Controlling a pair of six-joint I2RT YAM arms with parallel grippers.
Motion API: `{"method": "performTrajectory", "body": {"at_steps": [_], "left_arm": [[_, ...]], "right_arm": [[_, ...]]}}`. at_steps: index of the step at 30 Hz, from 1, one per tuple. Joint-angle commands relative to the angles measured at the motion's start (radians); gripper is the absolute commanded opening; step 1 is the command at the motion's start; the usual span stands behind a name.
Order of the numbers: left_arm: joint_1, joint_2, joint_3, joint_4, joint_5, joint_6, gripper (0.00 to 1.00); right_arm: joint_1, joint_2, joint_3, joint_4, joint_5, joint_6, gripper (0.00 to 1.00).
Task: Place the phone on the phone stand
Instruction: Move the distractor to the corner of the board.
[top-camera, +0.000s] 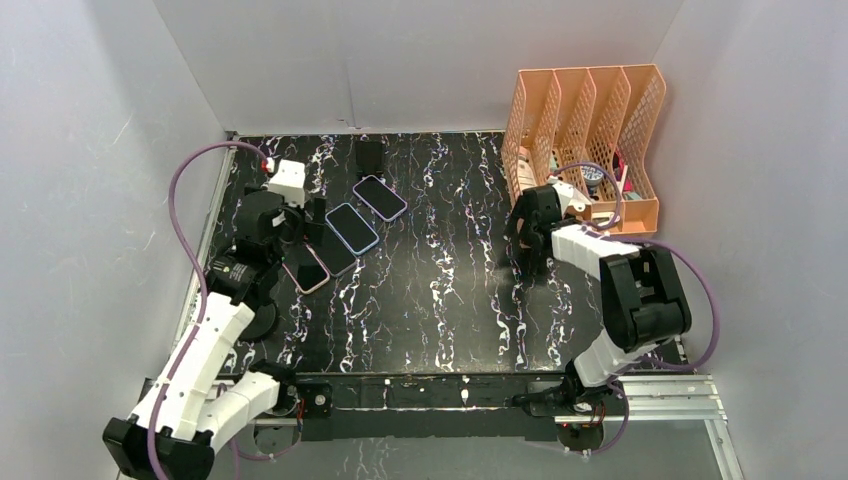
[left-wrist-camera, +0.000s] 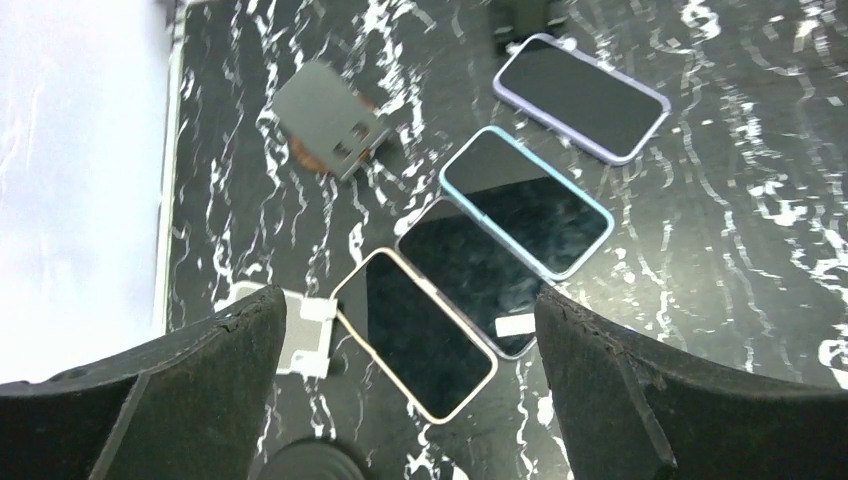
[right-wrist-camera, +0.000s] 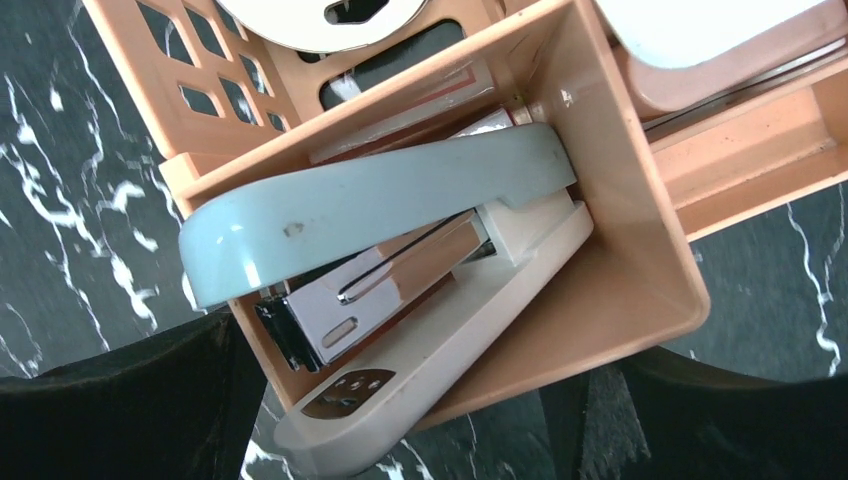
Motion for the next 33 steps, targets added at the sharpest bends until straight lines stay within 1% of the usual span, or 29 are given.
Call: {"method": "performTrajectory", "body": {"at_steps": [1,3,5,8,10,13,16,18,22,28,32,33], "left_arm": [[0.083,0.006,0.002,-0.102,0.041,-0.064,0.91],[0.096,0.023,0.026,-0.139,0.002,-0.092,0.91],[0.106,0.043,0.067,-0.2,-0.07,-0.143,0.91],[0.112,0.068,0.134,-0.327,-0.152,-0.193,0.9],[0.112,0.068,0.152,-0.381,-0.177,-0.212,0.9],[0.119,0.045,0.128,-0.407,-0.213,-0.216,0.9],[0.138,0.037,0.112,-0.435,-0.19,-0.225,0.89],[0.16,0.042,0.109,-0.463,-0.166,-0.234,0.86],[0.213,0.071,0.109,-0.506,-0.122,-0.236,0.72],[0.25,0.084,0.088,-0.505,-0.08,-0.255,0.65],[0.275,0.101,0.1,-0.52,-0.026,-0.26,0.51],[0.279,0.106,0.105,-0.527,-0.013,-0.261,0.5]], "right_arm": [[-0.059,0.072,0.123,0.144,-0.016,-0.029,0.98],[-0.07,0.089,0.154,0.14,-0.03,-0.019,0.98],[-0.071,0.098,0.175,0.139,-0.055,-0.013,0.98],[-0.07,0.095,0.194,0.119,-0.104,-0.01,0.98],[-0.07,0.083,0.186,0.11,-0.12,-0.01,0.98],[-0.07,0.059,0.173,0.097,-0.143,-0.008,0.98],[-0.07,0.041,0.174,0.073,-0.235,-0.01,0.97],[-0.068,0.025,0.169,0.038,-0.278,0.001,0.96],[-0.06,-0.042,0.132,0.04,-0.296,-0.001,0.97],[-0.059,-0.119,0.112,0.02,-0.279,-0.023,0.97],[-0.056,-0.141,0.119,-0.012,-0.282,-0.027,0.97],[-0.056,-0.147,0.117,-0.015,-0.282,-0.028,0.97]]}}
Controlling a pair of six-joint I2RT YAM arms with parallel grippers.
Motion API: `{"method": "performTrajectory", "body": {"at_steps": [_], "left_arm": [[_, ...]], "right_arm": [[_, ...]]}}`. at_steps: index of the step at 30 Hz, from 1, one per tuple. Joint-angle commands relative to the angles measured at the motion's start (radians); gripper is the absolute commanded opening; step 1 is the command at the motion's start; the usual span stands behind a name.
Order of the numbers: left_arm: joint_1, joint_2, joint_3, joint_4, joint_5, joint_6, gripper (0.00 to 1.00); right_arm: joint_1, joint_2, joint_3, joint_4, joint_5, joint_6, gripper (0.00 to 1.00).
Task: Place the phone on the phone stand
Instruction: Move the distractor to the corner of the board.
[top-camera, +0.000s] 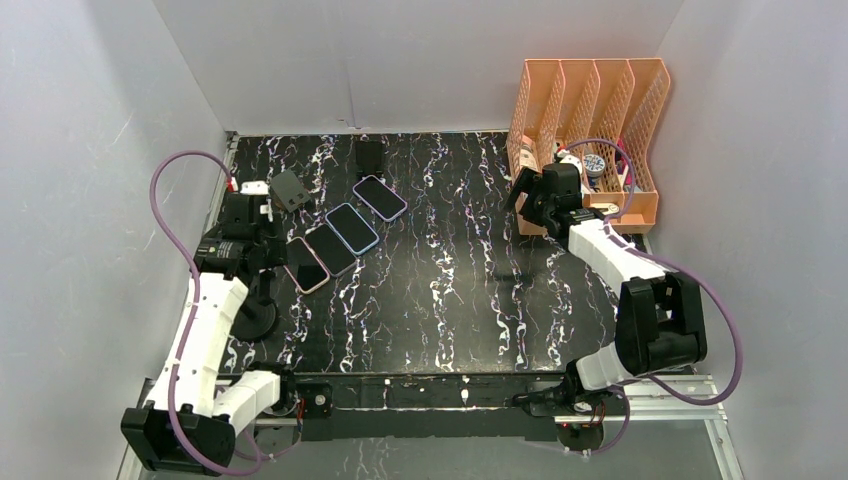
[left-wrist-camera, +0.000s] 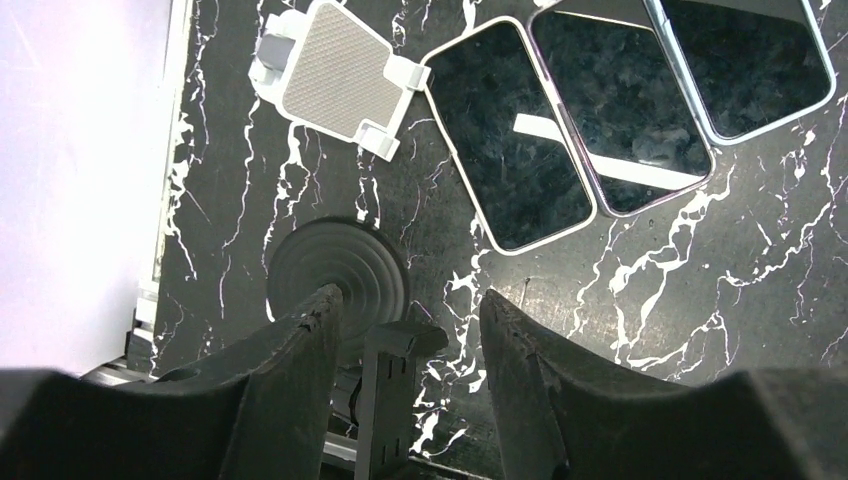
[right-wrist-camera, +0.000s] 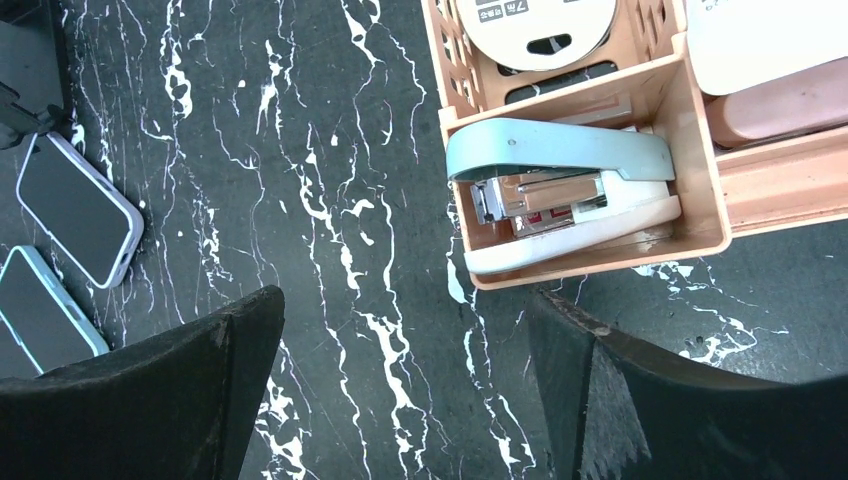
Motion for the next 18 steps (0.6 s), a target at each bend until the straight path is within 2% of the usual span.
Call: {"method": "performTrajectory", "body": {"at_steps": [1,9,18], "left_arm": [[0.026,0.018,0.017,-0.05,0.07,-0.018,0.5],[0.031,0.109,0.066,-0.127,0.125,-0.05,0.57],[0.035,0.116,0.089,-0.208,0.113,-0.101,0.61]], "right_arm": [[0.006,-0.041,0.003,-0.023,-0.007,-0.017,0.97],[0.008,-0.103,-0.002,-0.051,0.018,-0.033,0.98],[0.015,-0.143,-0.019,-0.071,0.033,-0.051,0.99]]}}
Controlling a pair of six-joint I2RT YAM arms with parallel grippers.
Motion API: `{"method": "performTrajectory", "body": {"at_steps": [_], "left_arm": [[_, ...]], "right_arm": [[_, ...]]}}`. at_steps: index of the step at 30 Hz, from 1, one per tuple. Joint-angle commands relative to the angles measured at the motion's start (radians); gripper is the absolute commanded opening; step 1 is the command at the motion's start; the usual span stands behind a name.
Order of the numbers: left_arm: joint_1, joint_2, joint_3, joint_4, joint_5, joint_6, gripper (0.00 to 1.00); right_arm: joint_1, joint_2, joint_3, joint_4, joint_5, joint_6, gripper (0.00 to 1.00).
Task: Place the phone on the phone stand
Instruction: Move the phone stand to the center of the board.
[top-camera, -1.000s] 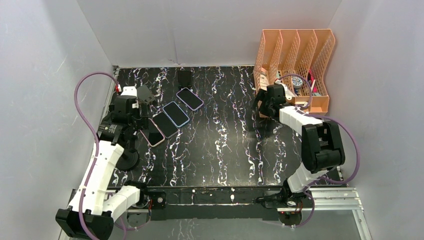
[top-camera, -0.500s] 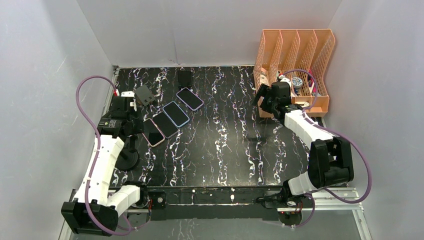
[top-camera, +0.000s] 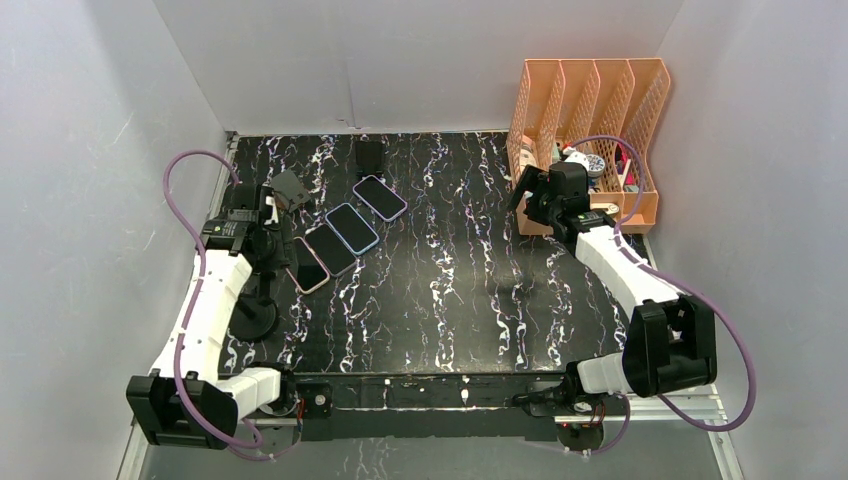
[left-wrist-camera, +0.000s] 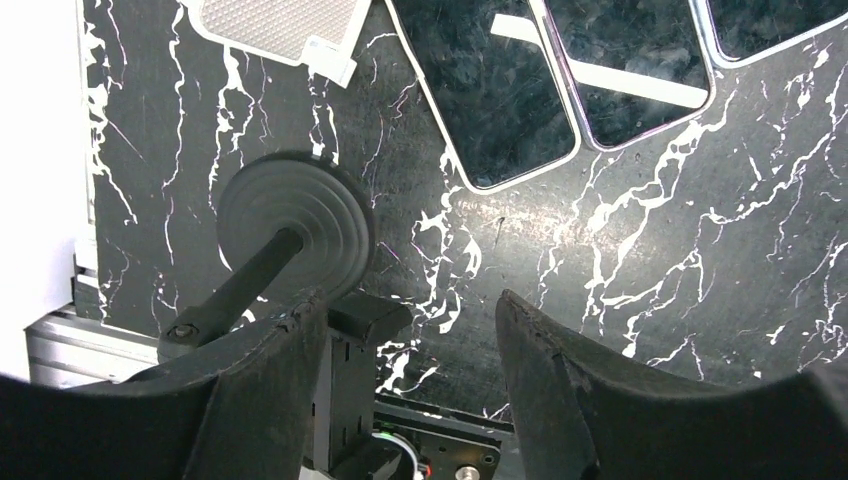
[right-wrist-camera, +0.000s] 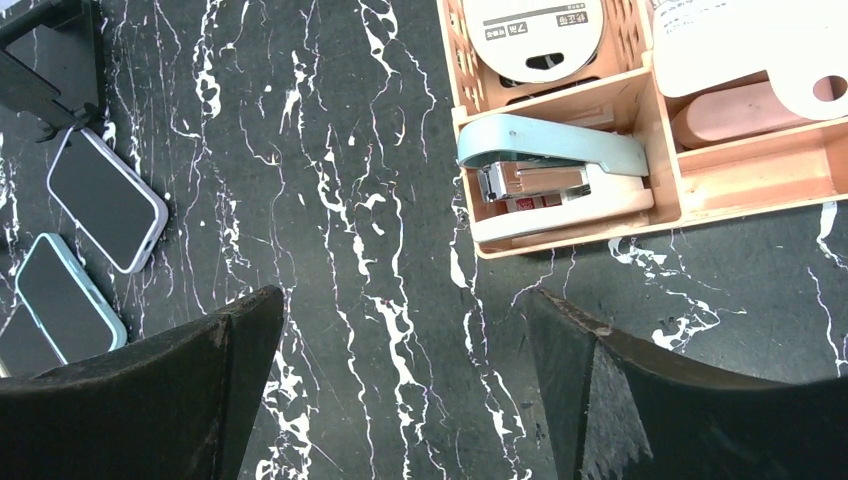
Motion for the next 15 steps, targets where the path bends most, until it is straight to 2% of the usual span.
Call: {"method": "performTrajectory", "body": {"at_steps": [1,6,10,12,15], "left_arm": [[0.009,-0.016,0.026,-0.075,-0.001,-0.04,0.63],[0.009,-0.045,-0.016,-0.105,-0.039,-0.066,0.71],[0.009,-0.073,-0.053,-0.102,-0.047,-0.077,0.73],[0.009,-0.078,-0.063,-0.101,-0.04,-0.078,0.67],[0.009,-0.087,-0.075,-0.099,-0.031,-0.078,0.49]], "right_arm": [[0.011,-0.033,-0.021,-0.006,0.021,-0.023,0.99],[0.021,-0.038,-0.027,-0.005,0.02,-0.029,0.99],[0.025,-0.043,-0.031,-0.006,0.016,-0.028,0.99],[0.024,-0.046,-0.031,-0.009,0.019,-0.029,0.99],[0.024,-0.052,-0.035,-0.008,0.021,-0.03,0.99]]}}
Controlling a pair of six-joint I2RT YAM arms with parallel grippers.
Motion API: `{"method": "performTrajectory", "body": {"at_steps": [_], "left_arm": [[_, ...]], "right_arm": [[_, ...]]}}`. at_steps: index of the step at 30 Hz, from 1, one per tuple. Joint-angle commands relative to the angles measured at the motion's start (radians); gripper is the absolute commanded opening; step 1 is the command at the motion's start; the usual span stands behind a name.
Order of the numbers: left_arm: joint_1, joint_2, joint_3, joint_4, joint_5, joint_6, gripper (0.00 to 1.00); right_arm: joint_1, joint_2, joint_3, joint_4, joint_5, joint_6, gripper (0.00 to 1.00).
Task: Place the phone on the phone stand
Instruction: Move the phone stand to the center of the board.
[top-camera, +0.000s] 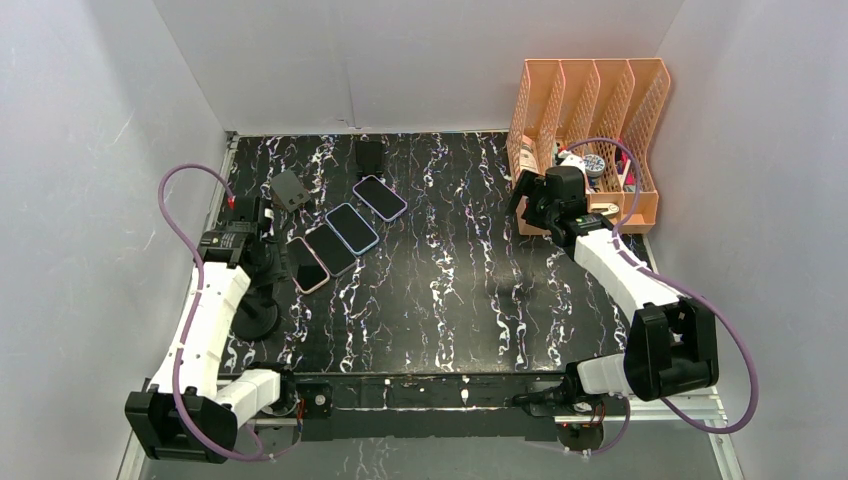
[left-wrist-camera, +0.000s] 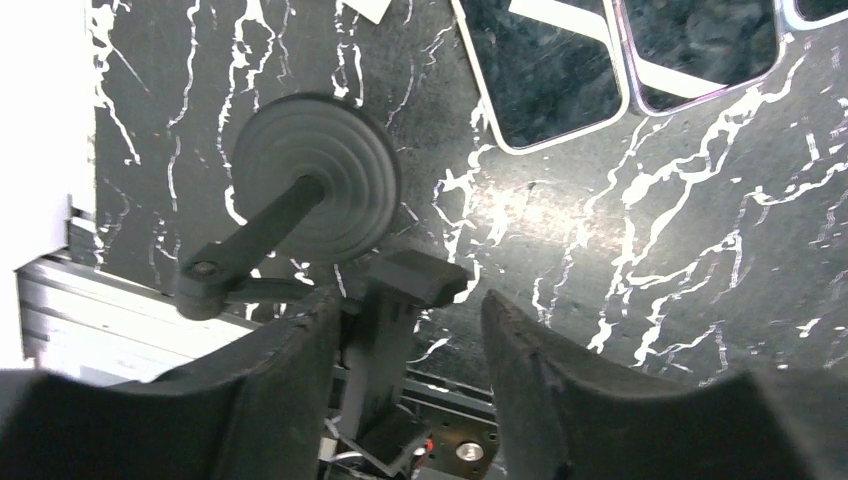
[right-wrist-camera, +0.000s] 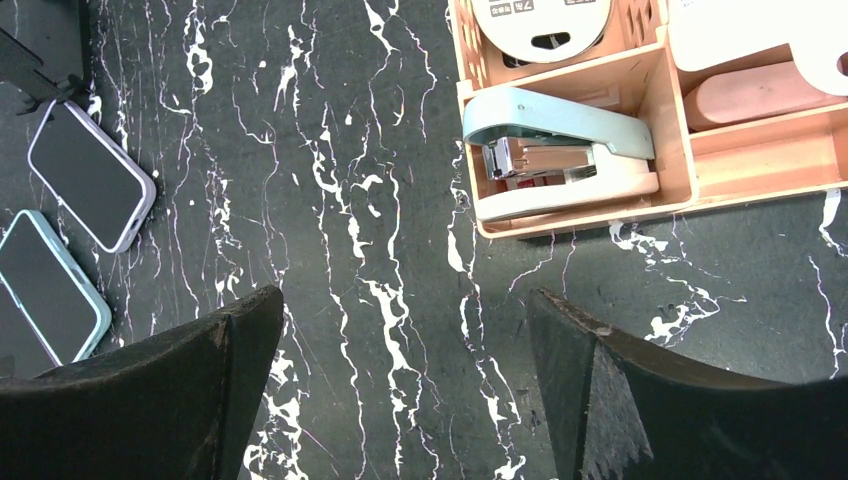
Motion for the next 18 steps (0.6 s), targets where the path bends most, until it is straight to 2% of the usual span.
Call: {"method": "performTrajectory", "body": {"at_steps": [1,6,12,15,18], "left_arm": [[0.008,-0.027,-0.03,-0.03,0.0,-0.013,0.45],[0.008,-0.044,-0.055,-0.027,0.006,-0.014,0.39],[0.008,-0.059,-0.061,-0.027,0.013,-0.013,0.19],[0.008,-0.058,-0.05,-0.026,0.014,-0.01,0.16],[0.008,-0.056,-0.025,-0.026,0.013,-0.004,0.08]], "right_arm": [[0.003,-0.038,-0.016,0.002,0.013,-0.011,0.99],[0.003,-0.036,-0.021,0.003,0.008,-0.011,0.99],[0.003,-0.032,-0.027,0.007,0.006,-0.01,0.99],[0.003,-0.03,-0.027,0.007,0.006,-0.011,0.99],[0.004,-0.03,-0.027,0.008,0.006,-0.009,0.99]]}}
